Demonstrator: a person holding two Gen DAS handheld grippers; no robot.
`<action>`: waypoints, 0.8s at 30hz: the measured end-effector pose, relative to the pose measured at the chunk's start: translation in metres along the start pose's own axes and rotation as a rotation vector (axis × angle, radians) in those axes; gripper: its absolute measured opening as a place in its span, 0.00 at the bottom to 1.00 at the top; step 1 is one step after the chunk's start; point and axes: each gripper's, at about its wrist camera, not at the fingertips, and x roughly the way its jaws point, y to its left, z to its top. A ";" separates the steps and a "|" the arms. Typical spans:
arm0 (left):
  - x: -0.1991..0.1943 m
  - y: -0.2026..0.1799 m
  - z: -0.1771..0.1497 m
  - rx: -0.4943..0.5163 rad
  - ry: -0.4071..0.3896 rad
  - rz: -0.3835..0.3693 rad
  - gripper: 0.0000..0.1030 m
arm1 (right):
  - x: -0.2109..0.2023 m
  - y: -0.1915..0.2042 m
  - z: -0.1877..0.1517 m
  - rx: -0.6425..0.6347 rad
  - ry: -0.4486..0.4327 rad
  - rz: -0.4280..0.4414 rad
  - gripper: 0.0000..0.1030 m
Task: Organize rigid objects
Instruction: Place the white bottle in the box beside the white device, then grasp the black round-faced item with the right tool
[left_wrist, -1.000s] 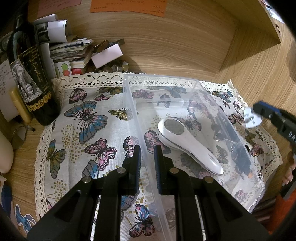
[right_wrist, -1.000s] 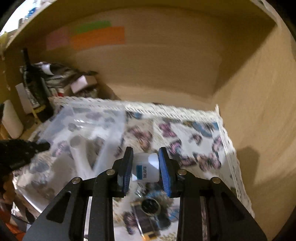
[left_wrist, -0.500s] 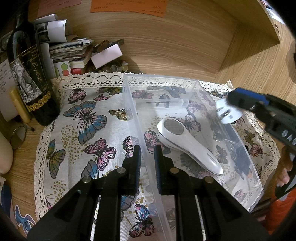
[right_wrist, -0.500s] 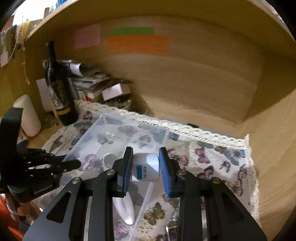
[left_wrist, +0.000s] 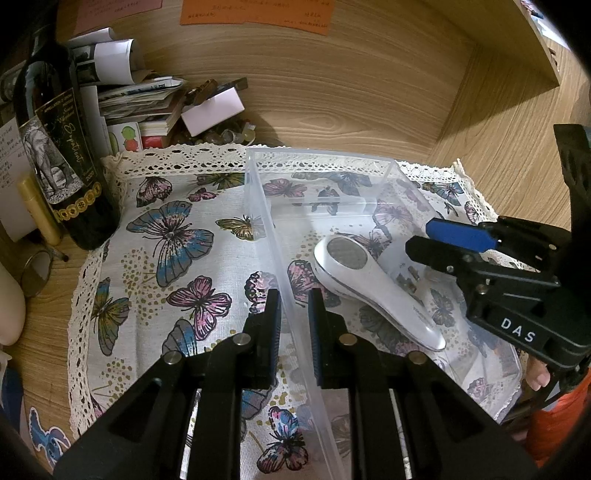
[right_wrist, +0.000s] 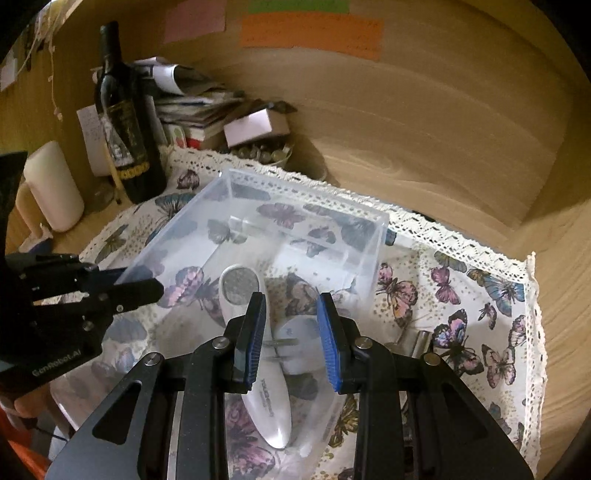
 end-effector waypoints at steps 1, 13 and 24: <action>0.000 0.000 0.000 0.001 0.000 0.000 0.14 | 0.000 0.000 0.000 0.001 0.003 0.000 0.26; 0.000 0.000 0.000 0.001 0.000 -0.001 0.14 | -0.037 -0.019 -0.004 0.054 -0.077 -0.046 0.42; 0.000 0.000 0.000 0.003 0.000 0.000 0.14 | -0.075 -0.071 -0.033 0.162 -0.087 -0.197 0.45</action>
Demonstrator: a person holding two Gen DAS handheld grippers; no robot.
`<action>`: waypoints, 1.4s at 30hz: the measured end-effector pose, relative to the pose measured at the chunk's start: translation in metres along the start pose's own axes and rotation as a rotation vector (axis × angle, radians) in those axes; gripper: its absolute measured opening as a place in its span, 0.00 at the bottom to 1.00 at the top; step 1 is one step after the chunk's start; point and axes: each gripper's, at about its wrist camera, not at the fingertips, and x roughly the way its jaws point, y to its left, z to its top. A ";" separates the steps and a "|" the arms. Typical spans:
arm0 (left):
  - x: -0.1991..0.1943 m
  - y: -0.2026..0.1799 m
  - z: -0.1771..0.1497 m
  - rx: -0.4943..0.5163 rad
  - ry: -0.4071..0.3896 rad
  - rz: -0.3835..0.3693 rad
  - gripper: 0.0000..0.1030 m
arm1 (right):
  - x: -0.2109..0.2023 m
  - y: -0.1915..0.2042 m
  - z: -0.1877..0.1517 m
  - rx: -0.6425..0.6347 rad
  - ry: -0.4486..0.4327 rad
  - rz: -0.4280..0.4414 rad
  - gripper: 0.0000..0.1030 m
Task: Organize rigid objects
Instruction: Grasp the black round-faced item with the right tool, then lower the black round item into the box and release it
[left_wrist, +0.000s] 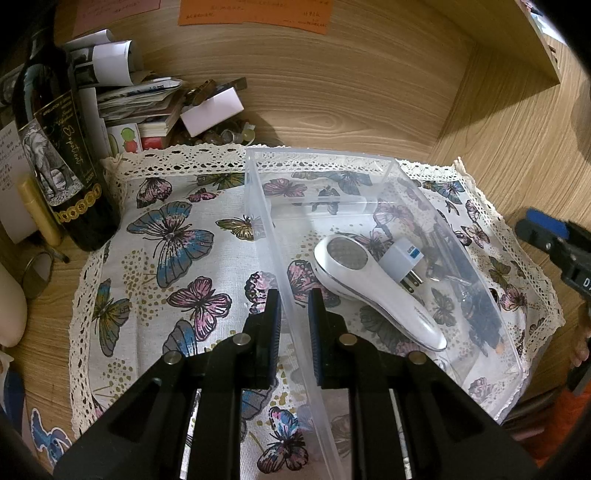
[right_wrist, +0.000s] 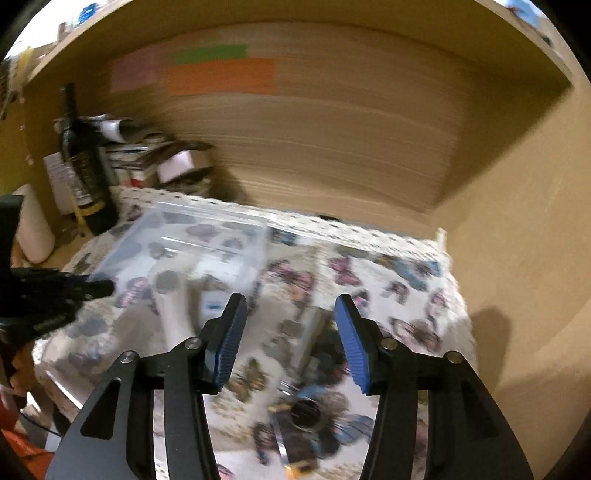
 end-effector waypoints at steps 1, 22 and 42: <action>0.000 0.000 0.000 0.000 0.000 0.000 0.14 | 0.001 -0.006 -0.004 0.013 0.013 -0.011 0.45; 0.000 0.000 0.000 0.001 -0.001 -0.001 0.14 | 0.056 -0.016 -0.069 0.171 0.235 0.073 0.45; 0.000 0.000 0.000 0.002 -0.001 -0.001 0.14 | 0.023 -0.017 -0.035 0.137 0.094 0.046 0.30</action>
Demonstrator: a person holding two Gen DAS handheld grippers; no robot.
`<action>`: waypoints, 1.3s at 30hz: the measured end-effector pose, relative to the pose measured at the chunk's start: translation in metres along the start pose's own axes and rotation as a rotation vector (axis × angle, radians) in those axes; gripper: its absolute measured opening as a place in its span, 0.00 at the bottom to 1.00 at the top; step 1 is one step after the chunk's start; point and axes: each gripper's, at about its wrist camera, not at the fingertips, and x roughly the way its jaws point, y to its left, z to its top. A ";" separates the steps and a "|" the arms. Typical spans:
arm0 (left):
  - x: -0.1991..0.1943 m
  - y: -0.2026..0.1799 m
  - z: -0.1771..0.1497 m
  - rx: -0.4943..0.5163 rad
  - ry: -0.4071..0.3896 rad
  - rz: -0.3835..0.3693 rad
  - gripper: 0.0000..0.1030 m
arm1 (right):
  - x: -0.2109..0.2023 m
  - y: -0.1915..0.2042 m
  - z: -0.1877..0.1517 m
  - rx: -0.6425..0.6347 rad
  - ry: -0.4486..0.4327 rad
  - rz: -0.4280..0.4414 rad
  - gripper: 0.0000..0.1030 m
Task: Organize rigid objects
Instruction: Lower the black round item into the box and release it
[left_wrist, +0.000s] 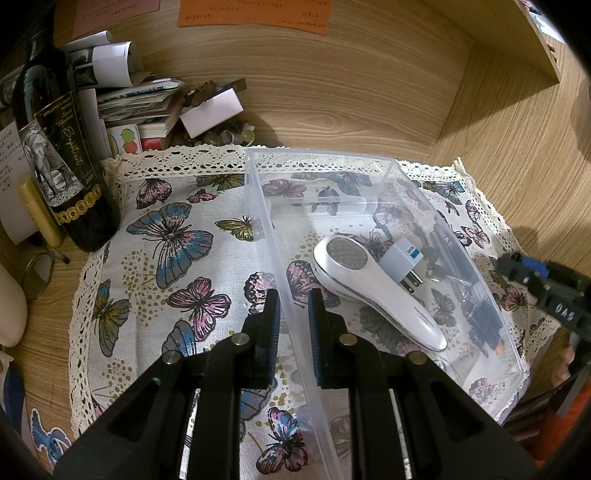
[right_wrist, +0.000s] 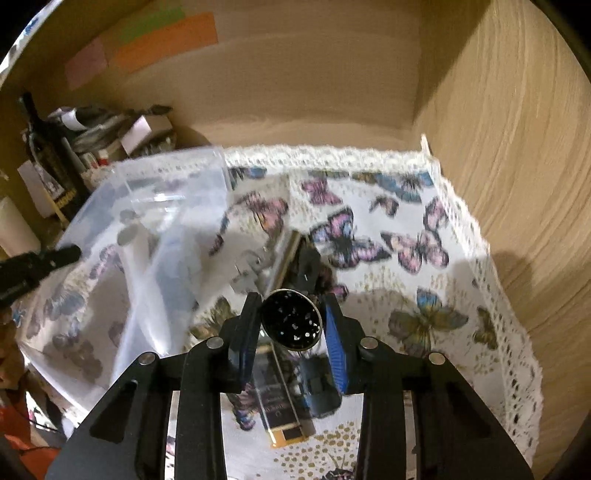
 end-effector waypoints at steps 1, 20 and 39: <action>0.000 0.000 0.000 0.001 0.000 0.000 0.14 | -0.002 0.002 0.003 -0.006 -0.013 0.004 0.30; 0.000 0.000 0.000 0.002 -0.001 0.000 0.14 | -0.014 0.078 0.036 -0.183 -0.109 0.170 0.30; 0.000 0.000 0.001 0.001 -0.001 -0.001 0.14 | 0.023 0.094 0.025 -0.237 0.031 0.185 0.30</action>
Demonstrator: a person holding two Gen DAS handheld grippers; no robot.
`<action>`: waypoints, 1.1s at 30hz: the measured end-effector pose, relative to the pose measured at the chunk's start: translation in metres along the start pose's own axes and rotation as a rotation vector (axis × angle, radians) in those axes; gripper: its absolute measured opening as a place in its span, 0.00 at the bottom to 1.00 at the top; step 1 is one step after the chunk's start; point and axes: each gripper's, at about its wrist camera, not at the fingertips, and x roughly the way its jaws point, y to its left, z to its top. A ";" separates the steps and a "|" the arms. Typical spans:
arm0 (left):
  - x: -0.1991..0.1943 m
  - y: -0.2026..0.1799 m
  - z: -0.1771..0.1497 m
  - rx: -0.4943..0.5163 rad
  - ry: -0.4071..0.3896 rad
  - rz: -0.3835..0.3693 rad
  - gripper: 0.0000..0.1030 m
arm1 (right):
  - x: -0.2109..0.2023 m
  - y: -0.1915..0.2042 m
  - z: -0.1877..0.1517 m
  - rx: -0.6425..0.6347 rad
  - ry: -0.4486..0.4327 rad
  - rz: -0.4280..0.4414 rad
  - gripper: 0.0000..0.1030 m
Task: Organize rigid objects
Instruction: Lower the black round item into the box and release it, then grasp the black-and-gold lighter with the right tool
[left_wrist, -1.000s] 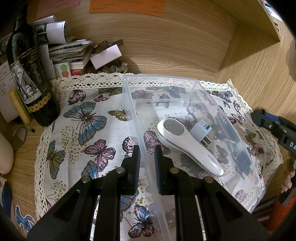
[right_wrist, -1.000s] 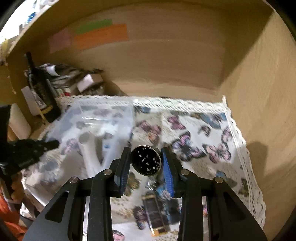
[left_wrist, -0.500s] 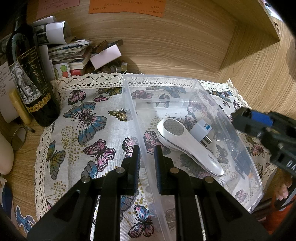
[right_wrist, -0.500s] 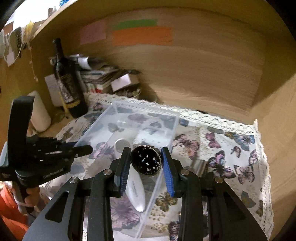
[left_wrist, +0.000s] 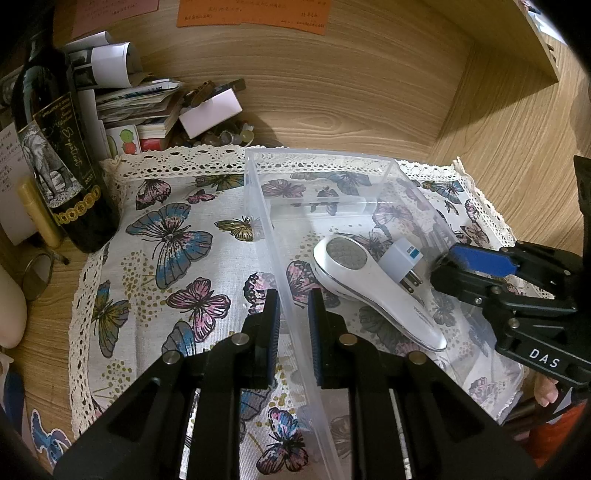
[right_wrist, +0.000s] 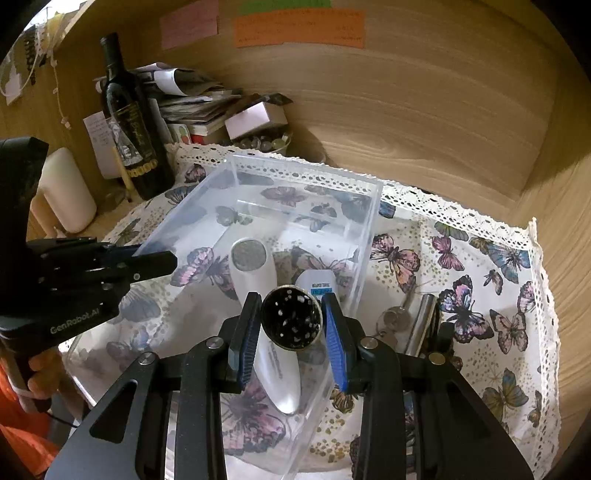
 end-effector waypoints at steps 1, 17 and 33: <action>0.000 0.000 0.000 -0.001 0.000 -0.001 0.14 | 0.000 0.000 0.000 0.001 -0.001 0.001 0.31; 0.000 0.000 -0.001 -0.001 -0.001 0.000 0.14 | -0.049 -0.031 -0.005 0.085 -0.105 -0.100 0.37; 0.000 -0.001 0.000 0.001 -0.001 0.002 0.14 | -0.043 -0.061 -0.064 0.211 0.016 -0.175 0.37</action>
